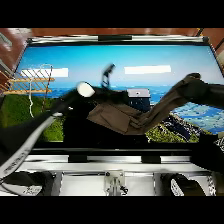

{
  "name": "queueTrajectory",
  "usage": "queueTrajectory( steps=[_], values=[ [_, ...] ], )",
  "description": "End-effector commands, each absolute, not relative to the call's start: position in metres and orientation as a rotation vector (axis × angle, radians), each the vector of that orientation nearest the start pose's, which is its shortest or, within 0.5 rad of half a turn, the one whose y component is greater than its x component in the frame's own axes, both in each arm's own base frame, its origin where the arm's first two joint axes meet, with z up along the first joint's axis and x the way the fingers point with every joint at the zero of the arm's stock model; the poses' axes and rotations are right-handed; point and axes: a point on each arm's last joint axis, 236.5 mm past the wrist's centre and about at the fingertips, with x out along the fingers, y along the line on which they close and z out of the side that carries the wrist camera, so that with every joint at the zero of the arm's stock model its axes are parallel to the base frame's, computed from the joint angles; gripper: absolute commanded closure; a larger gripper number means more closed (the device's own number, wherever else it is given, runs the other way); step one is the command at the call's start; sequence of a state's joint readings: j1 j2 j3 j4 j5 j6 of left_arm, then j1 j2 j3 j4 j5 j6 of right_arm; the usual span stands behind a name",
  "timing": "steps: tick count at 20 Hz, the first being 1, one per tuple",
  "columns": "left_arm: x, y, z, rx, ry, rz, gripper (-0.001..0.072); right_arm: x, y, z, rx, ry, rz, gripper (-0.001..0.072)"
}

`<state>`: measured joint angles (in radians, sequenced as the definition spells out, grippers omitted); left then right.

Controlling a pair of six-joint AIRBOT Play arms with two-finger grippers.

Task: Fold the shirts.

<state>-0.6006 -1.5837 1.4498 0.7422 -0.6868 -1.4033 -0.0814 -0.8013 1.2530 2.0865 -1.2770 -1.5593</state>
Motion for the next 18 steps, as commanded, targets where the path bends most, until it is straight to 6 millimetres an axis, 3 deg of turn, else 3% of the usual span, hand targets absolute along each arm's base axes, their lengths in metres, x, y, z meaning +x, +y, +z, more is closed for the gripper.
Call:
queueTrajectory(
  steps=[1,3,5,8,11,13,14,15,16,18],
  values=[
    [0.453,-0.290,0.162,-0.206,0.682,-0.639,0.0680,0.353,0.131,0.215,0.353,0.778,0.428,0.0638],
    [0.469,-0.218,0.213,-0.252,0.585,-0.510,0.0679,0.377,0.183,0.194,0.338,0.783,0.513,0.0638],
    [0.467,-0.159,0.254,-0.282,0.507,-0.418,0.0679,0.392,0.238,0.158,0.321,0.821,0.582,0.0638],
    [0.446,-0.104,0.288,-0.290,0.457,-0.332,0.0678,0.392,0.320,0.074,0.268,0.939,0.655,0.0638],
    [0.422,-0.088,0.296,-0.279,0.479,-0.313,0.0678,0.383,0.370,0.005,0.301,1.032,0.662,0.0638],
    [0.413,-0.091,0.295,-0.271,0.503,-0.326,0.0678,0.386,0.382,-0.016,0.362,1.052,0.622,0.0636],
    [0.411,-0.094,0.293,-0.268,0.516,-0.333,0.0677,0.391,0.382,-0.019,0.394,1.048,0.597,0.0587],
    [0.410,-0.096,0.290,-0.267,0.523,-0.339,0.0677,0.396,0.382,-0.019,0.436,1.046,0.570,0.0308],
    [0.410,-0.098,0.288,-0.267,0.527,-0.341,0.0678,0.399,0.379,-0.016,0.452,1.038,0.559,0.0127],
    [0.412,-0.098,0.280,-0.270,0.544,-0.341,0.0677,0.400,0.365,-0.006,0.437,1.048,0.557,0.0127]
  ],
)
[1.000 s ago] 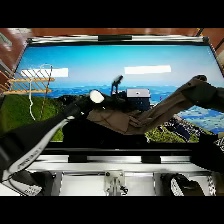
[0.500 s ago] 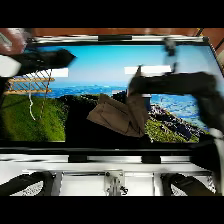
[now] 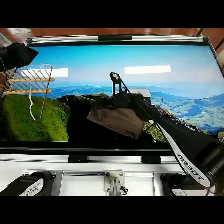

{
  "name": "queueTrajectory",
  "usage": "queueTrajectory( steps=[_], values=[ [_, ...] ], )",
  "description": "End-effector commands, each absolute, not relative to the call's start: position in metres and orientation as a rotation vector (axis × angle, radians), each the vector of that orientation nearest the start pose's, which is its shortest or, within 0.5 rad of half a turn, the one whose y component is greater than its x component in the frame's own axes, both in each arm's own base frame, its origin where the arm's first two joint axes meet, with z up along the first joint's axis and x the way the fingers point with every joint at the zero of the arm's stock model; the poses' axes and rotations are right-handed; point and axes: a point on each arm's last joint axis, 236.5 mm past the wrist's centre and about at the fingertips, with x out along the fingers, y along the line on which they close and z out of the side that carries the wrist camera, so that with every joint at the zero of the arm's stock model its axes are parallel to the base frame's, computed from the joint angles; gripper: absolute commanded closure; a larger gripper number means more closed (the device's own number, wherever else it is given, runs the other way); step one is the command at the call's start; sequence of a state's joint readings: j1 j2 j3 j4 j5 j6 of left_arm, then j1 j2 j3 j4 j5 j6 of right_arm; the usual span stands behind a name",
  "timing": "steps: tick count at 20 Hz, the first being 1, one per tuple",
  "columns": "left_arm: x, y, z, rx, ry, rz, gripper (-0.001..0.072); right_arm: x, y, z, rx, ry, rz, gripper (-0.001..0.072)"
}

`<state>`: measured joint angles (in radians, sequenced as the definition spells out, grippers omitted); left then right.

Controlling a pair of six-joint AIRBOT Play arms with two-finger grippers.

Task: Fold the shirts.

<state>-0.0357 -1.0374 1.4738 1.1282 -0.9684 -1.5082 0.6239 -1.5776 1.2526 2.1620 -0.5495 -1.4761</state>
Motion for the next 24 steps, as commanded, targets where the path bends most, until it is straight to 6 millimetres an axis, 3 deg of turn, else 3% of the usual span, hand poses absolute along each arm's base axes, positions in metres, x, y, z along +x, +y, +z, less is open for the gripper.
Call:
queueTrajectory(
  steps=[1,3,5,7,8,10,13,16,19,21,22,23,24],
  values=[
    [0.412,-0.098,0.278,-0.270,0.549,-0.340,0.0677,0.398,0.349,0.000,0.392,1.068,0.554,0.0127],
    [0.411,-0.099,0.277,-0.268,0.554,-0.341,0.0677,0.389,0.294,0.007,0.238,1.142,0.507,0.0127],
    [0.411,-0.099,0.278,-0.265,0.552,-0.342,0.0677,0.373,0.210,0.004,0.085,1.280,0.372,0.0127],
    [0.411,-0.099,0.278,-0.265,0.552,-0.342,0.0677,0.351,0.144,-0.002,0.119,1.454,0.287,0.0126],
    [0.411,-0.099,0.278,-0.265,0.552,-0.342,0.0677,0.333,0.129,-0.008,0.204,1.546,0.307,0.0072],
    [0.411,-0.099,0.278,-0.265,0.553,-0.342,0.0677,0.308,0.118,-0.027,0.421,1.657,0.303,0.0043],
    [0.411,-0.099,0.277,-0.266,0.553,-0.343,0.0677,0.281,0.131,-0.064,0.598,1.704,0.309,0.0043],
    [0.411,-0.099,0.277,-0.265,0.554,-0.342,0.0677,0.287,0.155,-0.078,0.750,1.629,0.315,0.0043],
    [0.411,-0.099,0.277,-0.266,0.553,-0.342,0.0677,0.282,0.160,-0.095,0.721,1.665,0.303,0.0043],
    [0.411,-0.099,0.277,-0.266,0.553,-0.342,0.0677,0.292,0.164,-0.107,0.742,1.640,0.275,0.0044],
    [0.411,-0.099,0.277,-0.266,0.554,-0.342,0.0677,0.304,0.162,-0.111,0.749,1.593,0.253,0.0087],
    [0.411,-0.099,0.277,-0.266,0.554,-0.342,0.0677,0.318,0.158,-0.112,0.738,1.538,0.239,0.0261],
    [0.411,-0.099,0.277,-0.266,0.554,-0.342,0.0677,0.336,0.154,-0.109,0.723,1.472,0.228,0.0510]
  ],
)
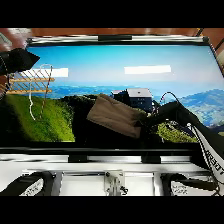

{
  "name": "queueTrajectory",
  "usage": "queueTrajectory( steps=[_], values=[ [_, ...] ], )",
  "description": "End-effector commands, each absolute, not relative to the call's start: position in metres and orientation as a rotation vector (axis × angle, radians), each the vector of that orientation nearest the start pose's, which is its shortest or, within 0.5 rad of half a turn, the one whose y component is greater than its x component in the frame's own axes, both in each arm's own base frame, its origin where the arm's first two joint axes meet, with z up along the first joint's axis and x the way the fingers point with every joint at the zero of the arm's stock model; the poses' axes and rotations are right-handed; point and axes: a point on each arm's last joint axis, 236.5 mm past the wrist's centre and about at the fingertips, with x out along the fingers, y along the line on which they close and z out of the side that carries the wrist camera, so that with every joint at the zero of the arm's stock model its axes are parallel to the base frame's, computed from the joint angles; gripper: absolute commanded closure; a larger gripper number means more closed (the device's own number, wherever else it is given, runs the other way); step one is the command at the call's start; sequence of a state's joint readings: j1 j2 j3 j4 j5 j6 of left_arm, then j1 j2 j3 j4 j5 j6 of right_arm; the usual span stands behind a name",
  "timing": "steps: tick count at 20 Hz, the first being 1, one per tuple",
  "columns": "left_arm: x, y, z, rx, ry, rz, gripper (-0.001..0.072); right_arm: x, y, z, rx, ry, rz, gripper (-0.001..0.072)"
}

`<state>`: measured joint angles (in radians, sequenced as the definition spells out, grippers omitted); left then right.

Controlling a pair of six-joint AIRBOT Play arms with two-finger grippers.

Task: Fold the shirts.

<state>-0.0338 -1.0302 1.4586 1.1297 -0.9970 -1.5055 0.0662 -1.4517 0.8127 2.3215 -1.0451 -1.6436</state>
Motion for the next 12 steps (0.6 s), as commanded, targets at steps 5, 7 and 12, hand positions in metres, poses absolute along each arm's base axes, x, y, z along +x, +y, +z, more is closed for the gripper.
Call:
queueTrajectory(
  steps=[5,7,12],
  values=[
    [0.410,-0.099,0.276,-0.265,0.560,-0.344,0.0676,0.465,0.132,-0.027,0.568,0.996,0.262,0.0637],
    [0.407,-0.100,0.272,-0.262,0.581,-0.349,0.0676,0.518,0.101,0.024,0.579,0.782,0.194,0.0637],
    [0.389,-0.105,0.251,-0.245,0.699,-0.374,0.0676,0.576,-0.046,0.066,0.720,0.556,-0.064,0.0637]
  ],
)
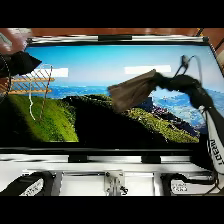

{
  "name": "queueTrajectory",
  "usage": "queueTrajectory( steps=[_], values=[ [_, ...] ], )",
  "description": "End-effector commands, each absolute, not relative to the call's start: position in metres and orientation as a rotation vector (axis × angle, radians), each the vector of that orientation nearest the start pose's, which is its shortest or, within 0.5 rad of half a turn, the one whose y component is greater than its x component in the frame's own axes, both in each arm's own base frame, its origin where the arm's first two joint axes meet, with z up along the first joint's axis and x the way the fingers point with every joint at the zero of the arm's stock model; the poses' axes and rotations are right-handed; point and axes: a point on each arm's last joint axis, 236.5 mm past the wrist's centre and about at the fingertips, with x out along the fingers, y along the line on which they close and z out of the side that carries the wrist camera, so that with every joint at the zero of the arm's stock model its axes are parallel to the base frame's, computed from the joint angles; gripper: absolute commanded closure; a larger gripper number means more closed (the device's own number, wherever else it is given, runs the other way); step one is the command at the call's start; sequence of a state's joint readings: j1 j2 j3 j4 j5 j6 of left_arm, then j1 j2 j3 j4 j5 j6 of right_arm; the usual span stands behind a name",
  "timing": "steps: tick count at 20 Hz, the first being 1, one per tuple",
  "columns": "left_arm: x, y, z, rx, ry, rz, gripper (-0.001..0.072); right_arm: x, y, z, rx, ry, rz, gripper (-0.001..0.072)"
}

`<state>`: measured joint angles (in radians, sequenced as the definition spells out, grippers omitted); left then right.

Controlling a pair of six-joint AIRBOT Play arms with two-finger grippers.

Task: Fold the shirts.

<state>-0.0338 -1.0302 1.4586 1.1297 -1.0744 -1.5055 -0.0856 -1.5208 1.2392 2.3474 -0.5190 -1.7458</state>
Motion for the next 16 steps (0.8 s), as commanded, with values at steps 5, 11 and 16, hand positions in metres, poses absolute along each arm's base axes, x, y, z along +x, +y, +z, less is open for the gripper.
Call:
queueTrajectory(
  steps=[5,11,16],
  values=[
    [0.371,-0.123,0.238,-0.252,0.789,-0.414,0.0676,0.523,-0.210,0.037,0.958,0.551,-0.392,0.0637],
    [0.362,-0.153,0.239,-0.221,0.792,-0.490,0.0676,0.374,-0.232,-0.048,1.004,1.129,-0.729,0.0637],
    [0.361,-0.157,0.238,-0.207,0.792,-0.504,0.0676,0.361,-0.166,-0.056,1.123,1.326,-0.609,0.0637]
  ],
)
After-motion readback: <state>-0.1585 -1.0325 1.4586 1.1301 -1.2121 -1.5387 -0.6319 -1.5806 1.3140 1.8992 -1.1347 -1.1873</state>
